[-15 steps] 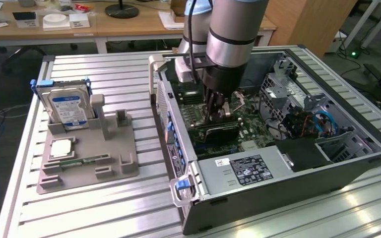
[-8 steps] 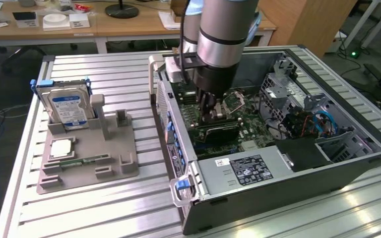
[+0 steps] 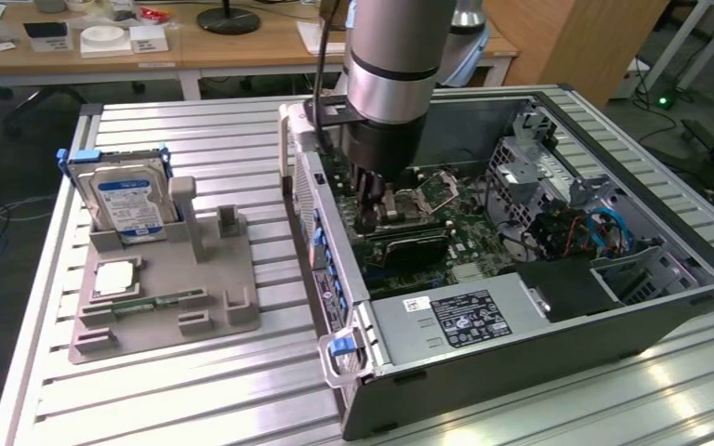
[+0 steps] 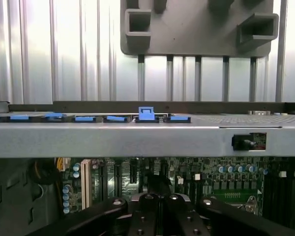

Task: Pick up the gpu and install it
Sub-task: 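Press down on the gpu until it lock into place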

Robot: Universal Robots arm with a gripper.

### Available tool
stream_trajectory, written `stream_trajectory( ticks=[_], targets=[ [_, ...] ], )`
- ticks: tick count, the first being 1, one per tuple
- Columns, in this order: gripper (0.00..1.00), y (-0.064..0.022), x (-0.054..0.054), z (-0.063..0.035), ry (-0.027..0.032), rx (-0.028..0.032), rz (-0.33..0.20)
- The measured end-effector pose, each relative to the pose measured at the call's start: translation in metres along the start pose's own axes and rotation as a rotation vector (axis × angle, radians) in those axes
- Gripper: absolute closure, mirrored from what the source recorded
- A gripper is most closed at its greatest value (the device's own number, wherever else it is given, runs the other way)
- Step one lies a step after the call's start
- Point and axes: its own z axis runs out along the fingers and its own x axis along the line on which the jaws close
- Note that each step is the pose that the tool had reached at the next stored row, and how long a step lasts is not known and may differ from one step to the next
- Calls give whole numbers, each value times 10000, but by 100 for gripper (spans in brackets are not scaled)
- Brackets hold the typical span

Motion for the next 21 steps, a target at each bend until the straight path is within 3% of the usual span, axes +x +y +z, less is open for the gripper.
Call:
stream_trajectory(
  ticks=[5,12,18,21],
  targets=[
    [89,132,-10,1,1,0,1],
    [89,223,-3,5,2,4,-3],
    [89,224,2,82,1,-3,3],
    [89,139,1,139,-2,0,3]
  ],
)
